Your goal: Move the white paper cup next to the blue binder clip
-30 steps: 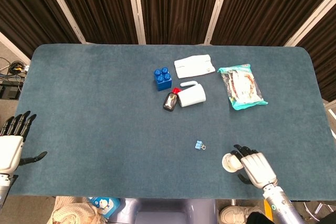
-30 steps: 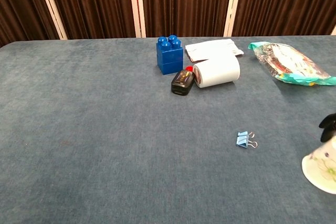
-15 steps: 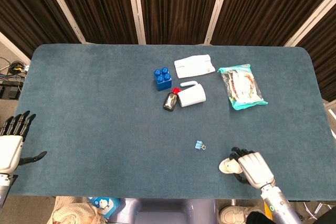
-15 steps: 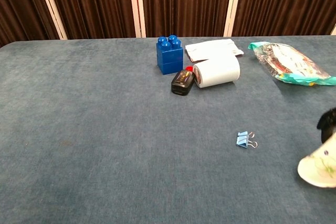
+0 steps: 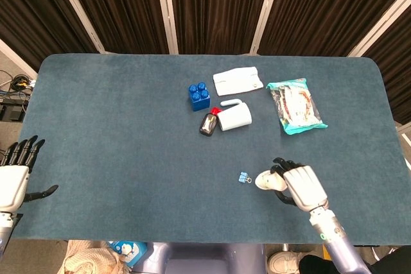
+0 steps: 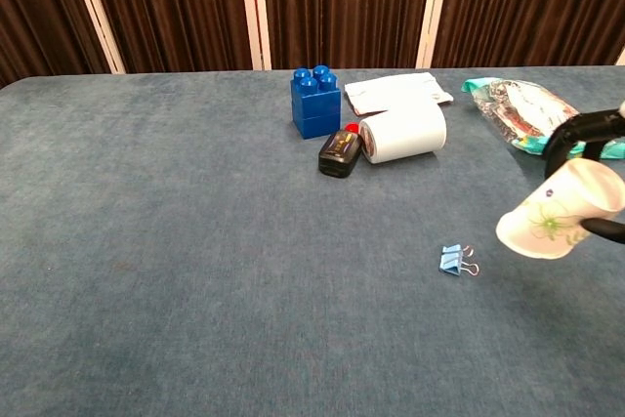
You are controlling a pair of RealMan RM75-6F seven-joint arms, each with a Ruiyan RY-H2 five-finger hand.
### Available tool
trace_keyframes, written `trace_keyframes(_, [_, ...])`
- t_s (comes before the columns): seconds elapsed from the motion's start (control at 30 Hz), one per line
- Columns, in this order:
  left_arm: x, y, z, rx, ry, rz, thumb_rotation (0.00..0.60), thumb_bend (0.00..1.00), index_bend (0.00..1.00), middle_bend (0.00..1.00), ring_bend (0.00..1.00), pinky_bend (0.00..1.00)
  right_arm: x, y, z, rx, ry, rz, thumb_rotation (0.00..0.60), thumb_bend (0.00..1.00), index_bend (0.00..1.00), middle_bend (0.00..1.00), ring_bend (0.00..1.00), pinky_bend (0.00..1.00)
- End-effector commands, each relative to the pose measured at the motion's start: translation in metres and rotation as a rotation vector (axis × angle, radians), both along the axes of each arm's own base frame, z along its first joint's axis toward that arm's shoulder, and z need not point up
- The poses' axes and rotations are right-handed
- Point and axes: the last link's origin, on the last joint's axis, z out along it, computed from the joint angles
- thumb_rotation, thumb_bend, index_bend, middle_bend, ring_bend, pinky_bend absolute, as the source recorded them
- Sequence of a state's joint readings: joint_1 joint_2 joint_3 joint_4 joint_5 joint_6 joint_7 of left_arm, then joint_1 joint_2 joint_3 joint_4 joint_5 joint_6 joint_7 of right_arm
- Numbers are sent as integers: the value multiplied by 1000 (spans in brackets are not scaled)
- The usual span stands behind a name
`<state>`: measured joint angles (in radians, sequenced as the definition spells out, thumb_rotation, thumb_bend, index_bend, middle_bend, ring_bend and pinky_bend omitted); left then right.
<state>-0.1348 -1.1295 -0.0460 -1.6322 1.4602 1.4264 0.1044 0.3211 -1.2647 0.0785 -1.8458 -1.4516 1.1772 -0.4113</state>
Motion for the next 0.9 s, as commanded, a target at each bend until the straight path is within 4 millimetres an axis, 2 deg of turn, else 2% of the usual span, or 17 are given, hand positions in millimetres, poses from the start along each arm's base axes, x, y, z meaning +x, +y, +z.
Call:
trace_keyframes(0.03, [0, 1, 0, -2, -3, 4, 600, 0, 0, 0, 0, 0, 7, -7, -9, 6, -4, 3, 600, 352, 406, 269, 354, 517])
trace_keyframes(0.2, [-1, 2, 0, -2, -5, 12, 600, 0, 0, 0, 0, 0, 10, -13, -25, 22, -14, -18, 600, 352, 406, 269, 354, 517])
trace_keyframes(0.43, [-1, 1, 1, -1, -9, 12, 600, 0, 0, 0, 0, 0, 14, -10, -42, 39, -11, -15, 600, 352, 406, 269, 354, 517])
trace_keyframes(0.9, [-2, 1, 0, -9, -12, 23, 600, 0, 0, 0, 0, 0, 21, -16, -60, 26, -17, -11, 600, 352, 406, 269, 354, 517])
